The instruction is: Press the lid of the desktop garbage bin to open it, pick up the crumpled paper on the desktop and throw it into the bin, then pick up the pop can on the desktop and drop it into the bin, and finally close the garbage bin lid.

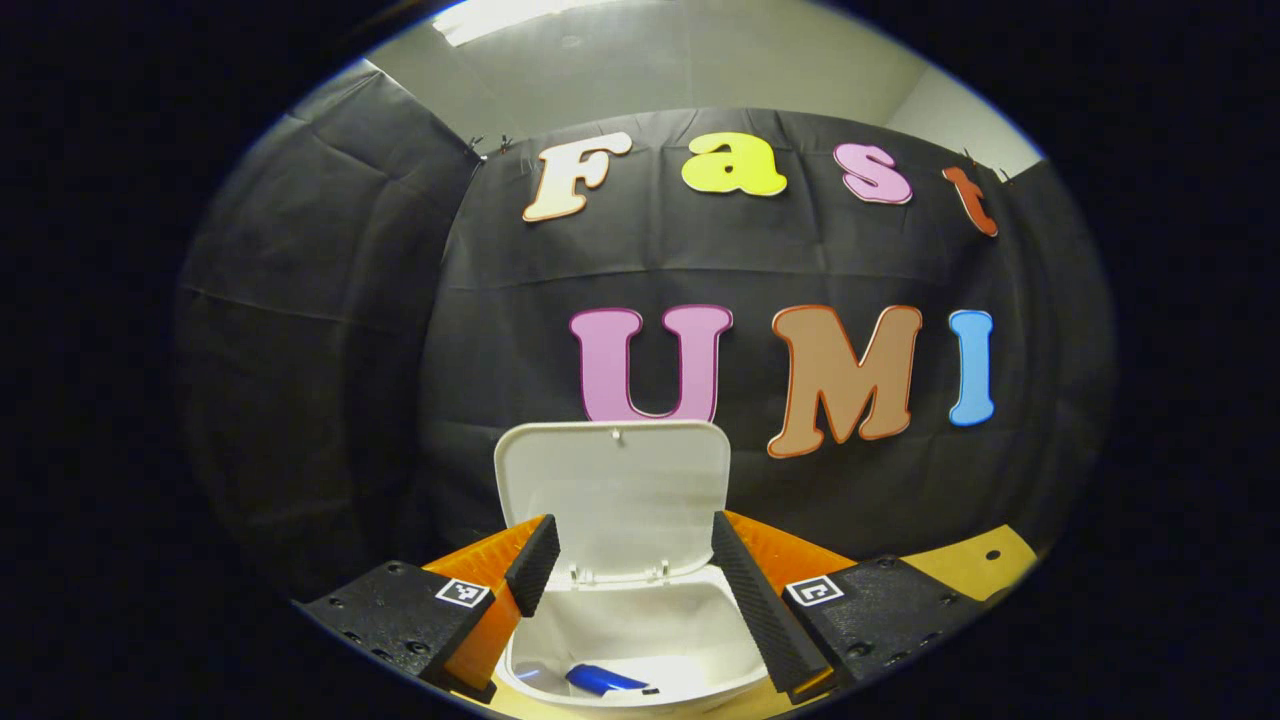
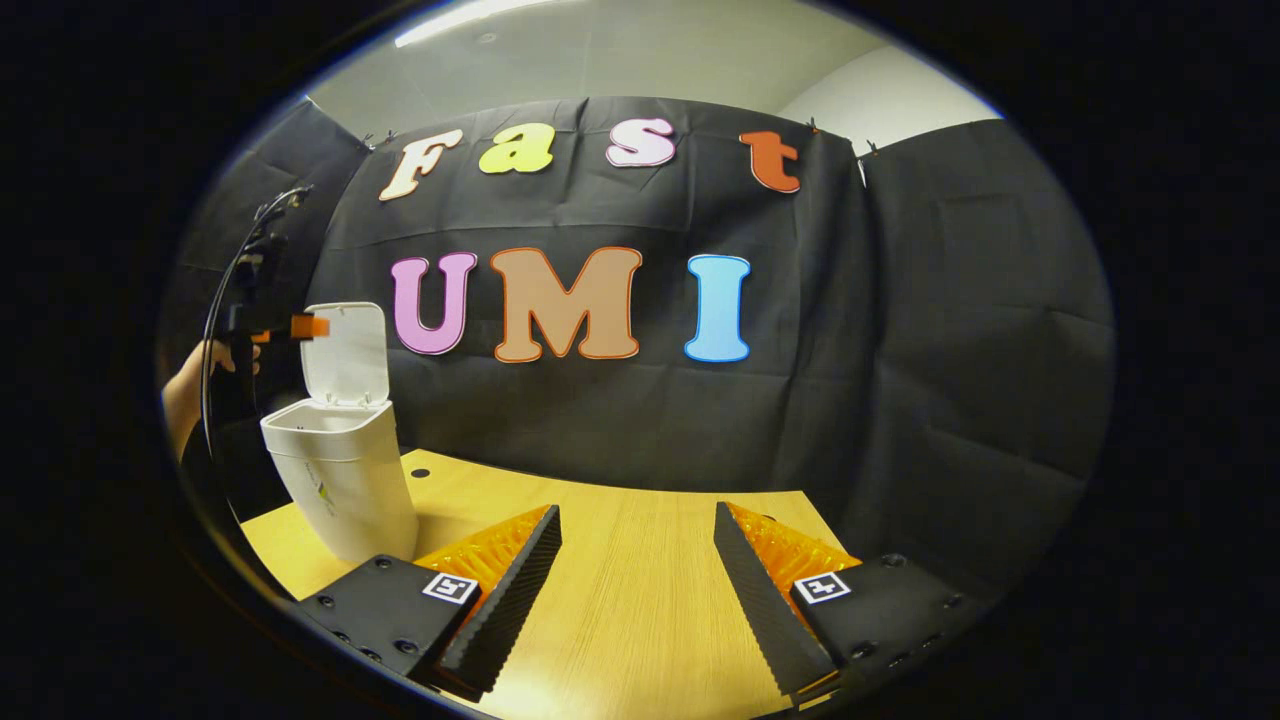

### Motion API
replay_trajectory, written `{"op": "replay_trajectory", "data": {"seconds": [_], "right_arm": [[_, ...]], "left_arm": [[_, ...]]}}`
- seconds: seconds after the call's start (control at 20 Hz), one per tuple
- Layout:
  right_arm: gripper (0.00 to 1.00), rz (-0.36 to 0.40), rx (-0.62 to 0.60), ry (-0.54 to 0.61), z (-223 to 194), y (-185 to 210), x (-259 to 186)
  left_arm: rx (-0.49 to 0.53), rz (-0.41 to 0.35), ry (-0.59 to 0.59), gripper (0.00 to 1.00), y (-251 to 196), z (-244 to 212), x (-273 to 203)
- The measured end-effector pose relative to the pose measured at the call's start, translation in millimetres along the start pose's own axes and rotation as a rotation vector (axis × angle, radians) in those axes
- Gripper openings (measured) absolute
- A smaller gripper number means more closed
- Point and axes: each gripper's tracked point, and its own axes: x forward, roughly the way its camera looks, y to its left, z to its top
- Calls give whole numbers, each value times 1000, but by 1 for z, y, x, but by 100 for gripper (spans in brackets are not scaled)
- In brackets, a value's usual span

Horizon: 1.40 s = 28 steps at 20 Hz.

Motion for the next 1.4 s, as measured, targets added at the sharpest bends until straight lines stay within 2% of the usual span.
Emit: {"op": "replay_trajectory", "data": {"seconds": [0.05, 0.25, 0.3, 0.35, 0.5, 0.55, 0.95, 1.05, 1.1, 1.4], "right_arm": [[99, 2, -4, 2, -1, 0, 0], [95, -11, -5, 4, -3, -8, -2], [100, -18, 0, 7, -4, -11, -3], [98, -28, 6, 8, -3, -13, -3], [98, -60, 15, 10, -6, -25, -7], [98, -70, 16, 12, -7, -28, -8], [100, -110, -9, 29, -10, -33, -9], [100, -109, -14, 31, -10, -31, -6], [100, -103, -14, 30, -8, -29, -5], [99, -62, -21, 28, -7, -20, 3]], "left_arm": [[-8, -2, -13, 91, 2, 12, 5], [-26, -11, -58, 90, 5, 57, 32], [-20, -5, -66, 91, 9, 66, 41], [-22, -4, -59, 89, 12, 71, 50], [-33, -22, -18, 92, 9, 69, 75], [-29, -19, -4, 89, 10, 68, 82], [13, -14, 166, 89, 13, 22, 134], [20, -23, 240, 92, 11, 2, 132], [6, -24, 196, 92, 11, 13, 130], [-4, -43, 200, 94, 7, 7, 99]]}}
